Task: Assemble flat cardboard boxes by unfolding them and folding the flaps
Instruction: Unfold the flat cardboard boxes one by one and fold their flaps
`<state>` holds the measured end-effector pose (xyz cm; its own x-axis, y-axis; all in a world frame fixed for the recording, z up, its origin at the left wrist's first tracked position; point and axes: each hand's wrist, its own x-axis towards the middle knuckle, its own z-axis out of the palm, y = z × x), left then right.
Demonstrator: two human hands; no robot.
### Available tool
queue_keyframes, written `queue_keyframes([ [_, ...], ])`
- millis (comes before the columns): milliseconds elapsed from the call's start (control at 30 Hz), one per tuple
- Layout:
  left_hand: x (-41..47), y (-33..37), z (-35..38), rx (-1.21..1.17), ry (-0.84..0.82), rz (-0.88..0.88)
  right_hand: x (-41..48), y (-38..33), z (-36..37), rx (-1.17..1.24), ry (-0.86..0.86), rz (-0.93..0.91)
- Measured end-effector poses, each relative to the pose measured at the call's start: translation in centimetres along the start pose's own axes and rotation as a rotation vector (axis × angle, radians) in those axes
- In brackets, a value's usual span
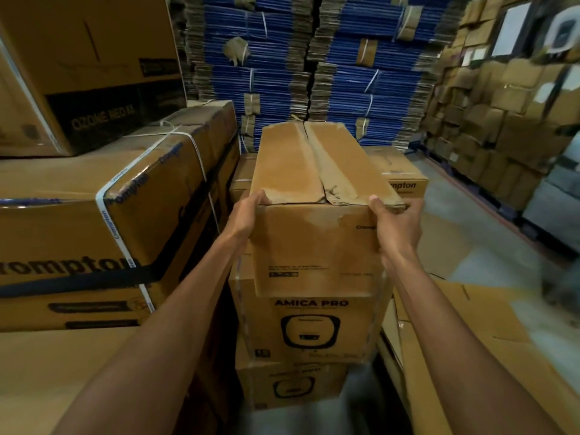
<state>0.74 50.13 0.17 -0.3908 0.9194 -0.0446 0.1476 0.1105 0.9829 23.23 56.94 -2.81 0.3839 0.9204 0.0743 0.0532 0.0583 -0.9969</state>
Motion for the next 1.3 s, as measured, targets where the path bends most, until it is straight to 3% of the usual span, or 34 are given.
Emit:
queue_keyframes([
  [167, 1.1, -0.1, -0.2, 0.030, 0.032, 0.011, -0.4, 0.8, -0.2, 0.068, -0.093, -0.009],
  [233, 1.0, 0.4, -0.1, 0.126, 0.085, 0.094, -1.2, 2.5, -0.9, 0.141, -0.087, 0.017],
  [333, 0.1, 1.5, 0.5, 0.451, 0.175, 0.476, -3.8, 7.3, -1.1, 0.269, 0.214, 0.086],
  [367, 0.0, 1.8, 1.0, 0.580, 0.150, 0.614, -5.0, 9.3, -0.7, 0.267, 0.245, 0.157],
  [433, 0.2, 2.3, 2.4, 0.845, 0.008, 0.750, -7.7, 13.0, 0.8, 0.289, 0.091, 0.382],
  [533, 1.0, 2.8, 5.3, 1.134, -0.128, 0.768, -9.7, 15.6, 3.2, 0.430, -0.198, 0.699],
  [633, 2.1, 2.6, 6.9, 1.269, -0.179, 0.698, -9.1, 15.6, 4.5, 0.625, -0.305, 0.793],
  [733, 2.9, 1.9, 7.2, 1.335, -0.182, 0.643, -7.8, 15.4, 5.0, 0.728, -0.283, 0.816],
  [933, 2.9, 1.6, 7.7, 1.411, -0.165, 0.658, -7.9, 15.4, 5.8, 0.672, -0.309, 0.902],
  [1033, 2.8, 2.0, 7.8, 1.422, -0.182, 0.640, -8.1, 15.3, 6.1, 0.808, -0.297, 0.911],
  [1300, 2.1, 5.4, 8.1, 1.268, -0.130, 0.637, -6.9, 13.4, 5.9, 0.978, -0.159, 0.683],
])
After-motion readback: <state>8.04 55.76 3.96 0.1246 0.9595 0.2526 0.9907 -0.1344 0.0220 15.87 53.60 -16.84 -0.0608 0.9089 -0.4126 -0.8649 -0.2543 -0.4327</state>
